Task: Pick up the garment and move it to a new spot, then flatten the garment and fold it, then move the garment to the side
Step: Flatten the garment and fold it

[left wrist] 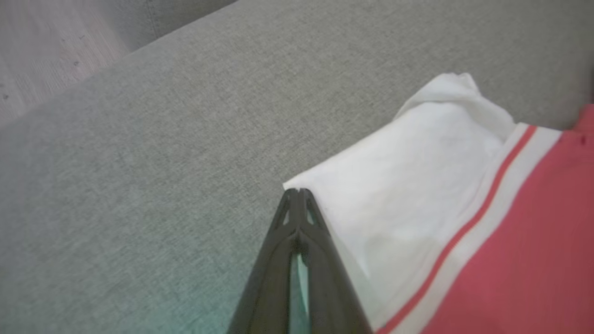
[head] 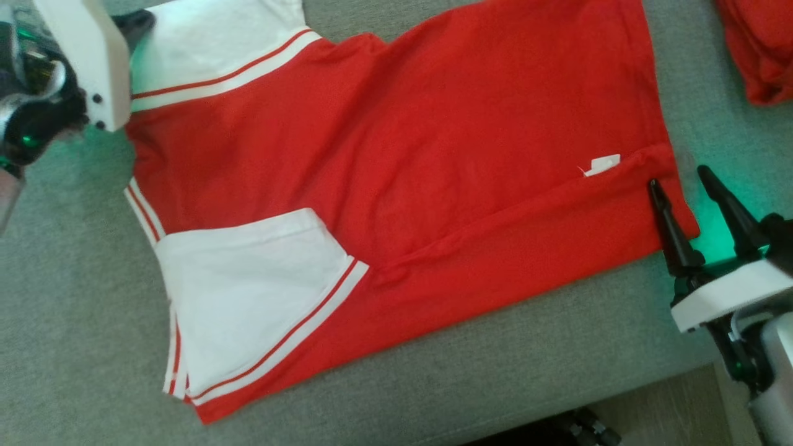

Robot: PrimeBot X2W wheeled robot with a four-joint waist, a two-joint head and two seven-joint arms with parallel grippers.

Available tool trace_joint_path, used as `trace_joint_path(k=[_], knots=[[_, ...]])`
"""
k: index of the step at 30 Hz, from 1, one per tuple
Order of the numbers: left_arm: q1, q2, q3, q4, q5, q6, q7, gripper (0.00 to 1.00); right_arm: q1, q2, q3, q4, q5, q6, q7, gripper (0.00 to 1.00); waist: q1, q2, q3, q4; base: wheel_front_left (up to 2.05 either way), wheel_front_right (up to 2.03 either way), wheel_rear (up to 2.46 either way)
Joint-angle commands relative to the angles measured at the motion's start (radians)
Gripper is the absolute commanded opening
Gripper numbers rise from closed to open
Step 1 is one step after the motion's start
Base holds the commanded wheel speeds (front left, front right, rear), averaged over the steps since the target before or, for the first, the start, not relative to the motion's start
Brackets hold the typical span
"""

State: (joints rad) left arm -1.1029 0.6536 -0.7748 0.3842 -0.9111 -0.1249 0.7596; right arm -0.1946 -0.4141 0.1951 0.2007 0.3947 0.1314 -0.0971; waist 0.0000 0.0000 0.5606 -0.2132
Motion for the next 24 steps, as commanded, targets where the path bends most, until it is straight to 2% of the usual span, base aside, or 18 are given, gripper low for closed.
trace_joint_path(k=[1, 6, 11, 12, 13, 19, 24], knots=[[-0.032, 0.048, 0.04, -0.031, -0.009, -0.006, -0.01, 0.0, 0.005, -0.028, 0.009, -0.016, 0.001, -0.001, -0.007, 1.0, 0.0, 0.0, -0.002, 0.005, 0.0, 0.0, 0.0], [-0.059, 0.059, 0.002, -0.09, -0.021, -0.006, -0.102, 0.0, -0.023, -0.049, -0.001, -0.025, -0.002, -0.001, -0.006, 1.0, 0.0, 0.0, -0.009, 0.025, 0.0, 0.0, 0.0], [-0.083, 0.06, -0.033, -0.076, -0.028, -0.006, -0.153, 0.0, -0.049, -0.065, -0.007, -0.04, -0.006, -0.001, 0.015, 1.0, 0.0, 0.0, -0.015, 0.044, 0.0, 0.0, 0.0], [-0.089, 0.058, -0.039, -0.071, -0.027, -0.006, -0.157, 0.45, -0.053, -0.065, -0.006, -0.043, -0.006, -0.001, 0.019, 1.0, 0.0, 0.0, -0.013, 0.047, 0.0, 0.0, 0.0], [-0.097, 0.057, -0.045, -0.061, -0.021, -0.006, -0.159, 1.0, -0.056, -0.066, -0.004, -0.046, -0.006, -0.001, 0.021, 1.0, 0.0, 0.0, -0.01, 0.047, 0.0, 0.0, 0.0], [-0.122, 0.048, -0.098, -0.014, -0.011, -0.006, -0.15, 1.0, -0.066, -0.053, 0.02, -0.046, 0.001, -0.001, 0.015, 1.0, 0.0, 0.0, 0.016, 0.036, 0.0, 0.0, 0.0], [-0.124, 0.062, -0.145, 0.013, -0.025, -0.006, -0.134, 1.0, -0.066, -0.047, 0.021, -0.022, 0.008, -0.001, -0.003, 1.0, 0.0, 0.0, 0.024, 0.02, 0.0, 0.0, 0.0]])
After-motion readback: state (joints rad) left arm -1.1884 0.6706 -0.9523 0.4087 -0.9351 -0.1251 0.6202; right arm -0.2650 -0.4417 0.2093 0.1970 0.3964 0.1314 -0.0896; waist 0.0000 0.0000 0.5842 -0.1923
